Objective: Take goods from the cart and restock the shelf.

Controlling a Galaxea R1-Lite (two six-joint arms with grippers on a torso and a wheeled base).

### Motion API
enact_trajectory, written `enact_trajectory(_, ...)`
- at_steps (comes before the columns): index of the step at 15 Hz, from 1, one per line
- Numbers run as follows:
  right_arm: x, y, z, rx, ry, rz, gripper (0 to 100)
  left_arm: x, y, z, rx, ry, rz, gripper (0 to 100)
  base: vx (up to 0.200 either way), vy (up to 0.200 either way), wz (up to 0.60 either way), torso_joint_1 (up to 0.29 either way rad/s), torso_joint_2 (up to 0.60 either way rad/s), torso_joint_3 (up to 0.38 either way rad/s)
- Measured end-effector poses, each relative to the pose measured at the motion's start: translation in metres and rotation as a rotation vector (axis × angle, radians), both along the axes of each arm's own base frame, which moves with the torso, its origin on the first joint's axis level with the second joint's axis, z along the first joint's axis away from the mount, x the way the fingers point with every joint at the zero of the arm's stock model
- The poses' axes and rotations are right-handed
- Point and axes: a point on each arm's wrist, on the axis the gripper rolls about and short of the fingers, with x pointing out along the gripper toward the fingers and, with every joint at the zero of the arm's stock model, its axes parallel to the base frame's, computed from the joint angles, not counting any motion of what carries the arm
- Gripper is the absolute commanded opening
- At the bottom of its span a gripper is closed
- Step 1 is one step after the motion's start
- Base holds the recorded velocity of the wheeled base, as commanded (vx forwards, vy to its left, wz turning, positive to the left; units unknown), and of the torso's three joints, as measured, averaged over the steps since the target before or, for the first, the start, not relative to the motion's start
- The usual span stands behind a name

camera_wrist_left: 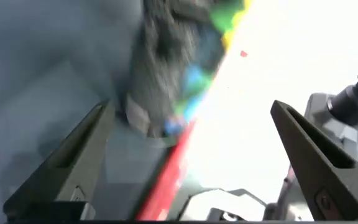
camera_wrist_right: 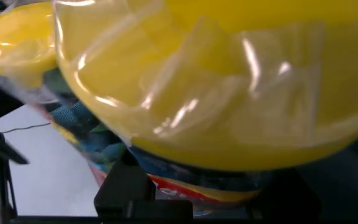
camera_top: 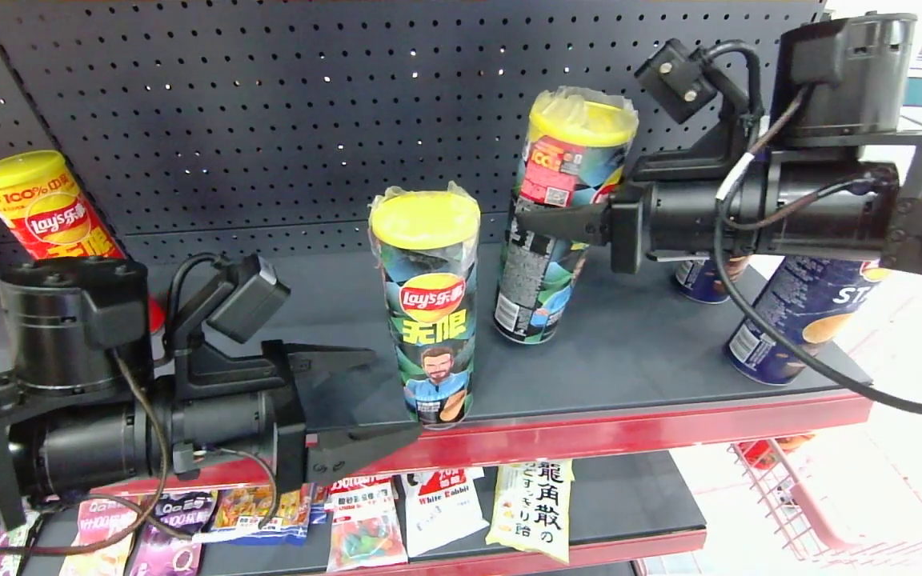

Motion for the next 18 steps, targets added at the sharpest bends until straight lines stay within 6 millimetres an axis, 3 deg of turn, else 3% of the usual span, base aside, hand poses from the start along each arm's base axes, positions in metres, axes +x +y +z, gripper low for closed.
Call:
enact_trajectory(3,0.024,0.016,-0.005,0.0,-0.002,0.004,0,-0.013,0.015,-0.001,-0.002,-0.002,0.031,100,0.0,0.0,0.0,0.0,0.0,0.0)
enact_trajectory(9,0.064,0.042,-0.018,0.002,-0.01,0.008,0,-0.022,0.041,-0.002,-0.007,-0.011,0.137,100,0.0,0.0,0.0,0.0,0.0,0.0)
enact_trajectory(13,0.078,0.052,-0.027,-0.003,-0.013,0.008,0,-0.02,0.053,-0.001,-0.01,-0.019,0.199,100,0.0,0.0,0.0,0.0,0.0,0.0)
enact_trajectory(18,0.083,0.051,-0.032,-0.016,-0.021,0.004,0,-0.02,0.055,0.0,-0.012,-0.021,0.21,100,0.0,0.0,0.0,0.0,0.0,0.0)
